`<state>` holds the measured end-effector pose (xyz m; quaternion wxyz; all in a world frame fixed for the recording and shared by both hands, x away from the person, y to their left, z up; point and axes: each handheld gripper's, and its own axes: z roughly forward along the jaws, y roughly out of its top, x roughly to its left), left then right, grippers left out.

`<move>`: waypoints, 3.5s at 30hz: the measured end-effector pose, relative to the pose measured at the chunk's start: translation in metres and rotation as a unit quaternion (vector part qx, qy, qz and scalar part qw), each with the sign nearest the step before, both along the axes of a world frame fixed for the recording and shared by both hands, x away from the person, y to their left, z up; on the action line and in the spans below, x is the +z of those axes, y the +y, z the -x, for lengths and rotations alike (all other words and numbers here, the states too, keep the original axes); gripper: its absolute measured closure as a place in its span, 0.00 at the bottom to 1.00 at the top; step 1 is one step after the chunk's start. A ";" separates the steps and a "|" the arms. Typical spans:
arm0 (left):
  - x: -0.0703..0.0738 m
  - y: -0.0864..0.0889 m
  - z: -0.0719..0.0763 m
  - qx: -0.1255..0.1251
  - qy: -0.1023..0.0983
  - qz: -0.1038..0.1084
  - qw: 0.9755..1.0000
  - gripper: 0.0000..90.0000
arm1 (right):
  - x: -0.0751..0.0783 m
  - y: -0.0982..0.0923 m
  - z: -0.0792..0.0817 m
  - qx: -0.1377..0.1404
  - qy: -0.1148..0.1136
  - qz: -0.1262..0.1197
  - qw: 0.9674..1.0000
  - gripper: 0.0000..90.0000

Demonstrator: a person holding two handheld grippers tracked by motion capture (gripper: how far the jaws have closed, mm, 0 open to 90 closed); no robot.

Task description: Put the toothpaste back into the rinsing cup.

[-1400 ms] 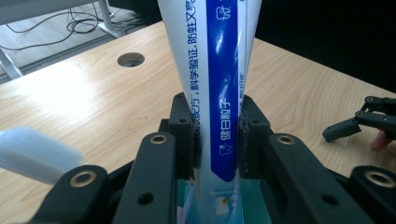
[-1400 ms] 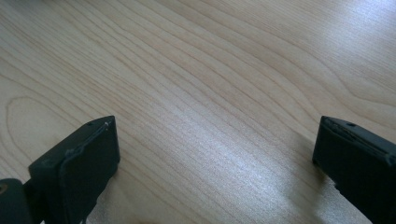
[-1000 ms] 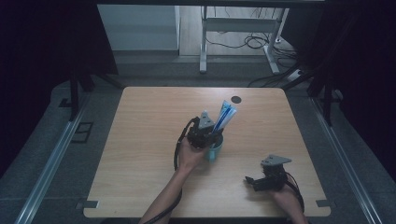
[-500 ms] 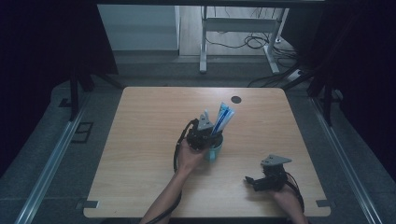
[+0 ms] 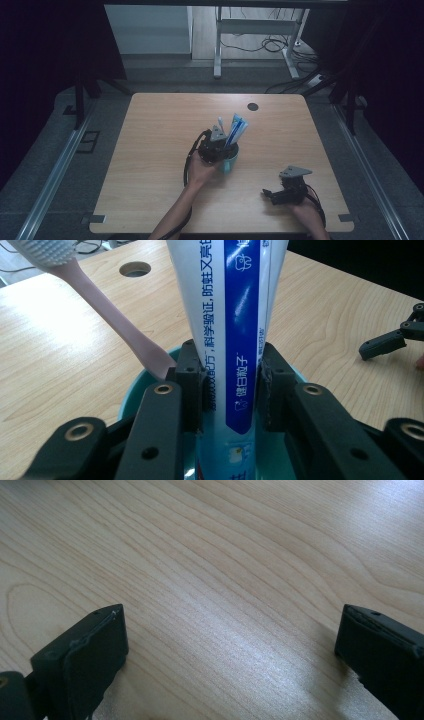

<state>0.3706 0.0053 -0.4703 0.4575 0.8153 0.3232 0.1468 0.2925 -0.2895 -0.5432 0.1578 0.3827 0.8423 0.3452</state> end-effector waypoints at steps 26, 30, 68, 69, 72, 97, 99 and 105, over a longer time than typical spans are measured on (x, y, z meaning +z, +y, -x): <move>0.010 0.004 0.008 -0.010 0.004 -0.004 1.000 0.33 | 0.000 0.000 0.000 0.000 0.000 0.000 1.000 0.00; 0.011 0.005 0.010 -0.016 0.006 -0.008 1.000 0.22 | 0.000 0.000 0.000 0.000 0.000 0.000 1.000 0.00; 0.023 0.041 0.031 0.002 0.001 -0.021 1.000 0.00 | 0.000 0.000 0.000 0.001 0.001 0.001 1.000 0.00; 0.023 0.042 0.032 0.003 0.002 -0.019 1.000 0.00 | 0.000 0.000 0.000 0.001 0.001 0.001 1.000 0.00; 0.022 0.049 0.033 0.007 0.001 -0.021 1.000 0.00 | 0.000 0.000 0.000 0.001 0.000 0.000 1.000 0.00; 0.006 0.091 0.056 0.034 0.009 -0.024 0.999 0.00 | 0.000 0.000 0.000 -0.001 0.000 -0.001 1.000 0.00; 0.003 0.095 0.058 0.037 0.011 -0.020 0.999 0.00 | 0.000 0.000 0.000 -0.001 0.000 -0.001 1.000 0.00; -0.005 0.108 0.065 0.044 0.012 -0.016 0.999 0.00 | 0.000 0.000 0.000 0.000 0.000 -0.001 1.000 0.00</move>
